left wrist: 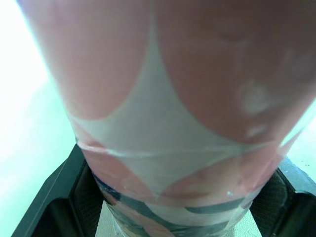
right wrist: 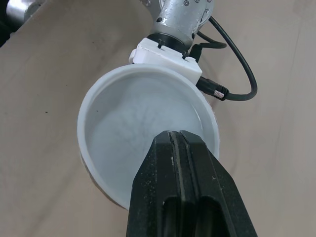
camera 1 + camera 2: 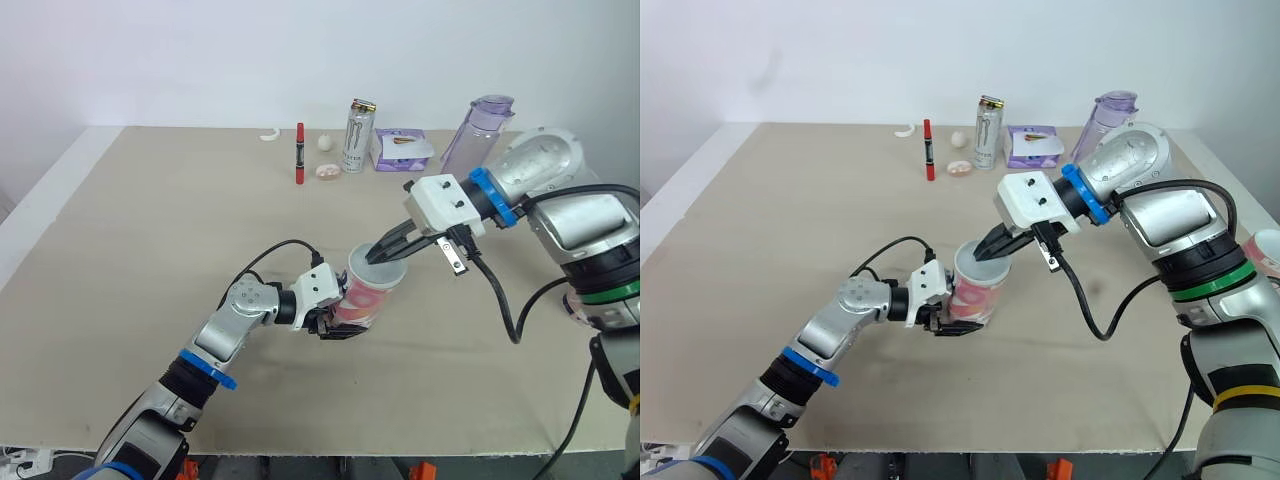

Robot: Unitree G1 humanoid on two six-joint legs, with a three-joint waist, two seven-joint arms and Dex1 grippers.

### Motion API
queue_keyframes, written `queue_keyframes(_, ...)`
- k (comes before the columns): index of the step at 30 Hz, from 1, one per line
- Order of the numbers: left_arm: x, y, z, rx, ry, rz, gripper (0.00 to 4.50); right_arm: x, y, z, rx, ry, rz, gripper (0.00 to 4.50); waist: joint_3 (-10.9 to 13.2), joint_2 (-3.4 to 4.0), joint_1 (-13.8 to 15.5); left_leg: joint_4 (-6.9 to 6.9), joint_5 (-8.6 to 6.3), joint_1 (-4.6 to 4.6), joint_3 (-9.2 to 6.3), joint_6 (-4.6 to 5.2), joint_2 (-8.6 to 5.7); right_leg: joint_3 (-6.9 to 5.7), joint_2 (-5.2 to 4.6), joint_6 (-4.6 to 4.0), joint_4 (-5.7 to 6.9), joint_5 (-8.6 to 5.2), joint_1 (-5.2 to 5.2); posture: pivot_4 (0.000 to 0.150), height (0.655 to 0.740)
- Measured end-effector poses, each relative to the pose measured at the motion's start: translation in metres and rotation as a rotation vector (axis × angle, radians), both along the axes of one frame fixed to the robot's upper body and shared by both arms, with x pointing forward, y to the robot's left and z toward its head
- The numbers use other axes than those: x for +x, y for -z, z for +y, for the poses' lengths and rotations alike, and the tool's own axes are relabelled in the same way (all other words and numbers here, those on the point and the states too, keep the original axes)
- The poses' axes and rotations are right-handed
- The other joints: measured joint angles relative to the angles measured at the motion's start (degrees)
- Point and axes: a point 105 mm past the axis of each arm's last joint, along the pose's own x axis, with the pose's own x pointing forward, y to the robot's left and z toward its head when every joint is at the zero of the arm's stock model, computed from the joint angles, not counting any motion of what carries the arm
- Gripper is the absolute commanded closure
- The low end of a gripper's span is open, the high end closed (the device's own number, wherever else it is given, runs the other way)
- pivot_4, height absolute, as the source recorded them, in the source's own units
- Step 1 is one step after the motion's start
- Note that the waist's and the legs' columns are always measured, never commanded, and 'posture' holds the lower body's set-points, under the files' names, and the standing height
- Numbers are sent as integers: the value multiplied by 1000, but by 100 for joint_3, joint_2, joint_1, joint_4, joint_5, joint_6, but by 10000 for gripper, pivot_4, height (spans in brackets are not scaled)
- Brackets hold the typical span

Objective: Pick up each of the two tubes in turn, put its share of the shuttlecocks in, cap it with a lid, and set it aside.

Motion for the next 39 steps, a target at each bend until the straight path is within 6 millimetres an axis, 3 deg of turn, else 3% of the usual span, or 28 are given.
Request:
queue_keyframes(18, -1, 0, 0, -1, 2, -2, 8867, -15, -6, -15, -24, 48, 2, 43417, 0, -1, 6, 0, -4, -2, 0, -5, 0, -1, 0, 11, 0, -11, -3, 1500, 7400)
queue_keyframes(39, 2, 2, 5, -7, -15, 16, 8867, -14, 9, 10, -33, -53, 1, 43417, -26, -30, -10, 0, -4, 16, 2, -5, 27, -1, 24, -5, 0, -1, 6, 1500, 7400)
